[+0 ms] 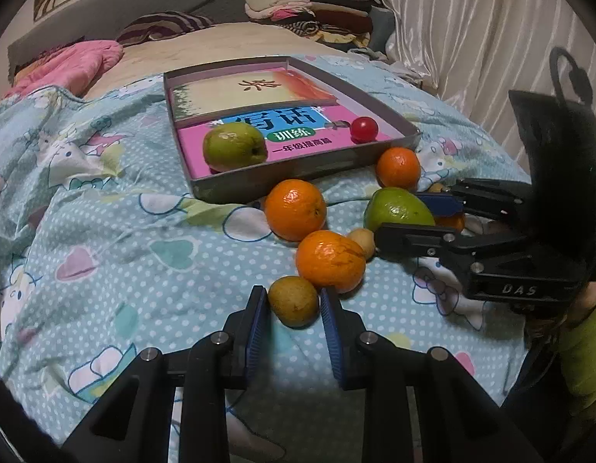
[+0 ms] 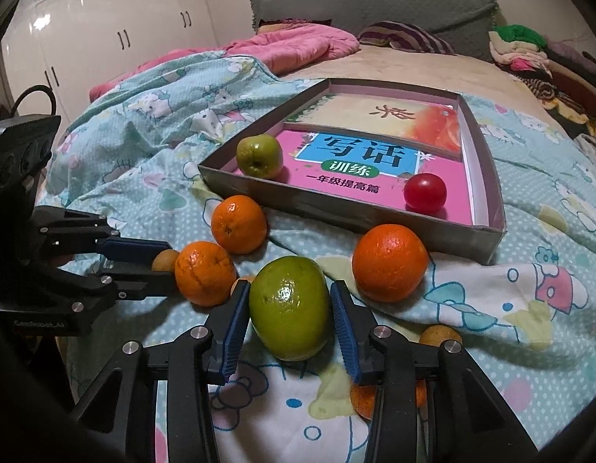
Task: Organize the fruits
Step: 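Lift and carry the brown fruit with left tool while right tool carries the lime to the tray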
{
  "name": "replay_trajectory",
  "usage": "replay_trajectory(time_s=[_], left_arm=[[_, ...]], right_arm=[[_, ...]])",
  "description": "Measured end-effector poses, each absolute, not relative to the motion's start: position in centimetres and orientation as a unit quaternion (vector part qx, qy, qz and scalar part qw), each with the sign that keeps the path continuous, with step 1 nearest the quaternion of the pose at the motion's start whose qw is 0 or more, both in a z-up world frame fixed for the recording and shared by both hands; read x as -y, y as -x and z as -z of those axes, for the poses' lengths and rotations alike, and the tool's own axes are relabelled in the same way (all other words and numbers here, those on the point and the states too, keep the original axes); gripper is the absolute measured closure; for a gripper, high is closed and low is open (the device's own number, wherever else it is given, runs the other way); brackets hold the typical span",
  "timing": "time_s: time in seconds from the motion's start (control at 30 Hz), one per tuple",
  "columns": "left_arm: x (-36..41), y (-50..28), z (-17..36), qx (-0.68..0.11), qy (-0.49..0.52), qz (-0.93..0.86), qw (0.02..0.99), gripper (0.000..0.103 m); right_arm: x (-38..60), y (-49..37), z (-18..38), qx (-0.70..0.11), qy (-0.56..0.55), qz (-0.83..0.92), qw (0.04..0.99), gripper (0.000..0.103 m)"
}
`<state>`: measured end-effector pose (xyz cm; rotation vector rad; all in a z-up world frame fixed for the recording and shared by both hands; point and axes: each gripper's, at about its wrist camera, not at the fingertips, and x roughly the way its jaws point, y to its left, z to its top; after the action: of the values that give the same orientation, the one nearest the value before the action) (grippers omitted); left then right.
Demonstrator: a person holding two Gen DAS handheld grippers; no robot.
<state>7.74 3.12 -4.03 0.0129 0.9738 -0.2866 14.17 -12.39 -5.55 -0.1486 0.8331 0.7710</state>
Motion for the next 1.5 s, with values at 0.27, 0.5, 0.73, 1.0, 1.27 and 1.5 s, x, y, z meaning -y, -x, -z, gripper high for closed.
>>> replay_trajectory(time_s=[0.27, 0.5, 0.73, 1.0, 1.27, 1.5], left_arm=[[-2.8, -8.0, 4.3, -0.465, -0.012, 0.141, 0.874, 0.076], [-4.6, -8.0, 2.8, -0.459, 0.034, 0.136, 0.877, 0.076], [-4.9, -9.3, 0.2, -0.437, 0.056, 0.137, 0.887, 0.076], [-4.2, -12.6, -1.4, -0.43, 0.073, 0.136, 0.889, 0.076], [-3.0, -15.6, -1.6, -0.43, 0.064, 0.129, 0.891, 0.076], [-1.6, -17.5, -0.5, -0.44, 0.054, 0.13, 0.887, 0.076]], right_arm=[[13.9, -13.7, 4.8, -0.391, 0.04, -0.363, 0.845, 0.06], [14.8, -13.2, 2.9, -0.367, 0.021, -0.368, 0.854, 0.06], [16.2, -14.5, 0.7, -0.345, 0.015, -0.344, 0.873, 0.06], [18.4, -17.8, -1.1, -0.33, -0.007, -0.302, 0.894, 0.06], [19.1, -20.3, -1.8, -0.326, -0.009, -0.275, 0.904, 0.06], [18.9, -21.9, -1.8, -0.331, -0.011, -0.267, 0.905, 0.06]])
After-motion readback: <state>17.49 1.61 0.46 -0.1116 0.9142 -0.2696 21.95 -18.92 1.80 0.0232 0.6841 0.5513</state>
